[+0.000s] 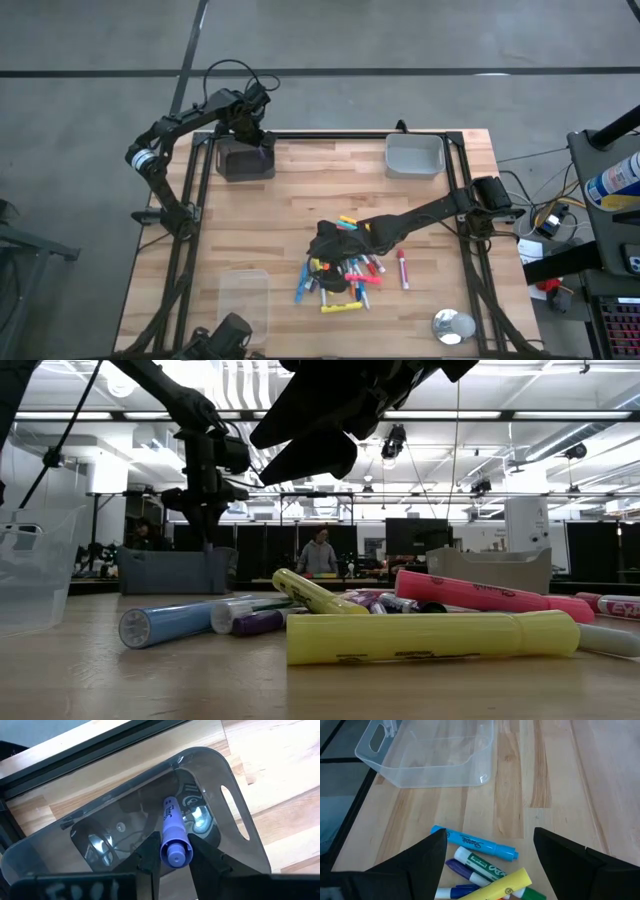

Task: Pick & Place Markers
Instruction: Put the violet highlighter pen into the black bin

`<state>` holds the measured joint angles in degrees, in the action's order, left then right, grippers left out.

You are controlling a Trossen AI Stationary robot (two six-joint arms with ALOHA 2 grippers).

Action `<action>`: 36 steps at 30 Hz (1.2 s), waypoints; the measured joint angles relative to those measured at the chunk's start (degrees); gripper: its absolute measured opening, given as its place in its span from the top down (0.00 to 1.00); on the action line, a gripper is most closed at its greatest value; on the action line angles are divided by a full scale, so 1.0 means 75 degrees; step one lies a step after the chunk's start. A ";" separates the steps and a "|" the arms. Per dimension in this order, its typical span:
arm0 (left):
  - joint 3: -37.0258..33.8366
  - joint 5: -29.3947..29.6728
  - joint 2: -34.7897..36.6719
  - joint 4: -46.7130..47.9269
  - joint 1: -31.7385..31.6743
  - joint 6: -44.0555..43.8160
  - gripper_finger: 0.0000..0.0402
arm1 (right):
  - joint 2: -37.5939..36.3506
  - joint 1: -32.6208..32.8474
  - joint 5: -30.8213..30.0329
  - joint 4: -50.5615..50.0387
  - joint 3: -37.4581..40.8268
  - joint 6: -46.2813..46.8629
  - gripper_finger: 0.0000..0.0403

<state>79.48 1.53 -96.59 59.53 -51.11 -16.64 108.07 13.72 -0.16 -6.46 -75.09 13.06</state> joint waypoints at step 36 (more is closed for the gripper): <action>0.0000 -0.0073 0.0011 0.0067 0.0093 0.0292 0.68 | 0.0000 -0.0002 -0.0001 -0.0003 0.0012 0.0002 0.27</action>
<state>79.48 0.98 -96.51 60.03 -50.41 -14.45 108.07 13.70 -0.17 -6.48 -75.00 13.08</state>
